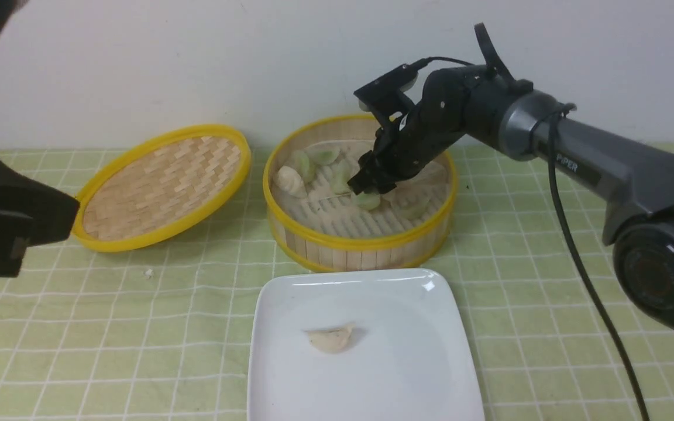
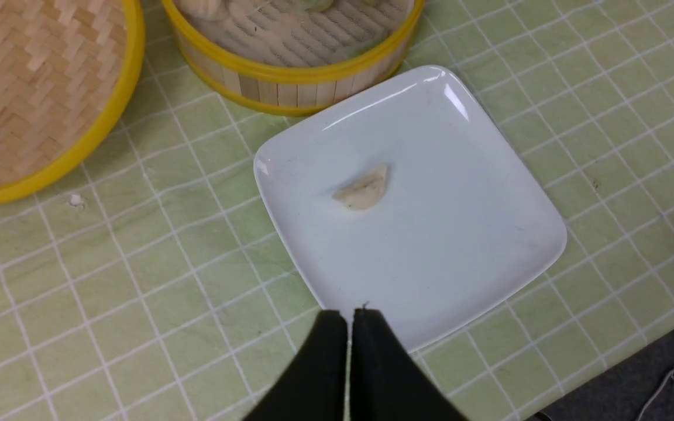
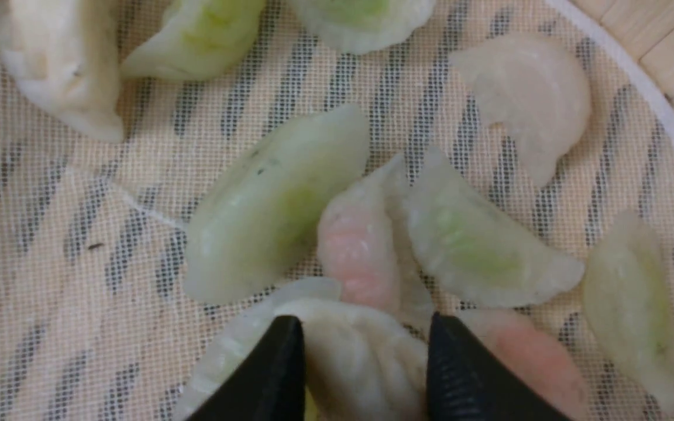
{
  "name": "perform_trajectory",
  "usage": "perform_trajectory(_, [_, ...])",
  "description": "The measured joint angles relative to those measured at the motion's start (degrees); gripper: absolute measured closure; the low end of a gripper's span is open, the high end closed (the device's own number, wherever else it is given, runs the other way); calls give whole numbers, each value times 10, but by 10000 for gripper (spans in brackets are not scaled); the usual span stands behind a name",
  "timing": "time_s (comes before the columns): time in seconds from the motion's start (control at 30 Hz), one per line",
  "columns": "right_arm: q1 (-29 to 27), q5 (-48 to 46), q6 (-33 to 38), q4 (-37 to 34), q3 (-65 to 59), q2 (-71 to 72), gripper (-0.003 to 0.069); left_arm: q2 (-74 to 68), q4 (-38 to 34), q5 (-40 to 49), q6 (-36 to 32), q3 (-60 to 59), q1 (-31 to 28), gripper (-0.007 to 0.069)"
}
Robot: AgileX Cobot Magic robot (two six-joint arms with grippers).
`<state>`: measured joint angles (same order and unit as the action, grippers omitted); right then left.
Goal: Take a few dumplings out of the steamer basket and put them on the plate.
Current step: Use the right arm to grab a dumpling from inside the steamer
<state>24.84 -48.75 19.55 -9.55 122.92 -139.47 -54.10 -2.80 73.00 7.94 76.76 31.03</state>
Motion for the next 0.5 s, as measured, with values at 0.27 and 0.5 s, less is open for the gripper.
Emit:
perform_trajectory(0.27, [0,-32,-36,21,3,5,447,3,0,1,1,0,0,631])
perform_trajectory(0.5, [0,-120,-69,25,-1,51,481,3,0,1,1,0,0,631])
